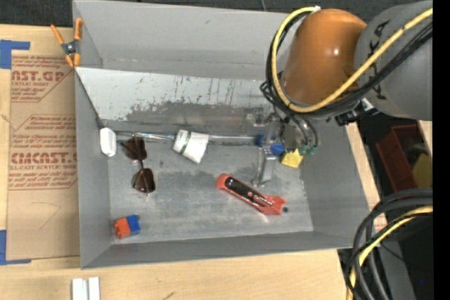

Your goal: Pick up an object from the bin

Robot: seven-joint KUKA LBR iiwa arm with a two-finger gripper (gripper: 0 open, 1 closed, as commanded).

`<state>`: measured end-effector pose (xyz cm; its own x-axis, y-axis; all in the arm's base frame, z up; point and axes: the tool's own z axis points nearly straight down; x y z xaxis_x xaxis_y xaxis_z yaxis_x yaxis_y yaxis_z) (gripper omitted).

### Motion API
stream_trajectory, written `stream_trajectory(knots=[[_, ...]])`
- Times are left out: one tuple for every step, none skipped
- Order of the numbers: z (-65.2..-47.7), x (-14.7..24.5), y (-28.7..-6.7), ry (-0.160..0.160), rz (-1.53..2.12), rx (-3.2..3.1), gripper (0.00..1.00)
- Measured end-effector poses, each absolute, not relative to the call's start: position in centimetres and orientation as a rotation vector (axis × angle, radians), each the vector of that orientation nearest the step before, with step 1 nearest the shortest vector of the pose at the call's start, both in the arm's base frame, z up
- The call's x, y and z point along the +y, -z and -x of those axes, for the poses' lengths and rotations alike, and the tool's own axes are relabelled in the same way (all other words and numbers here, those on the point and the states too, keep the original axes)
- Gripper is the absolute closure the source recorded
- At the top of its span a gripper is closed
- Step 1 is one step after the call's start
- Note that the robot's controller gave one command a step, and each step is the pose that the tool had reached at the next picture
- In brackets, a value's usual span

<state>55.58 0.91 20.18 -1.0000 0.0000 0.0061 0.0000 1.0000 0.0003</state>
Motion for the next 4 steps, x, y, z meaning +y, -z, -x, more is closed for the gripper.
stream_trajectory(knots=[[-55.6, 0.9, -20.4, 0.001, 0.000, -3.137, 0.00], [-55.5, 0.7, -19.9, 0.001, -0.130, -3.143, 0.00], [-53.5, -0.4, -15.8, 0.001, -0.331, -3.125, 0.00], [-53.4, -2.1, -13.1, 0.003, -0.189, -3.139, 0.00]])
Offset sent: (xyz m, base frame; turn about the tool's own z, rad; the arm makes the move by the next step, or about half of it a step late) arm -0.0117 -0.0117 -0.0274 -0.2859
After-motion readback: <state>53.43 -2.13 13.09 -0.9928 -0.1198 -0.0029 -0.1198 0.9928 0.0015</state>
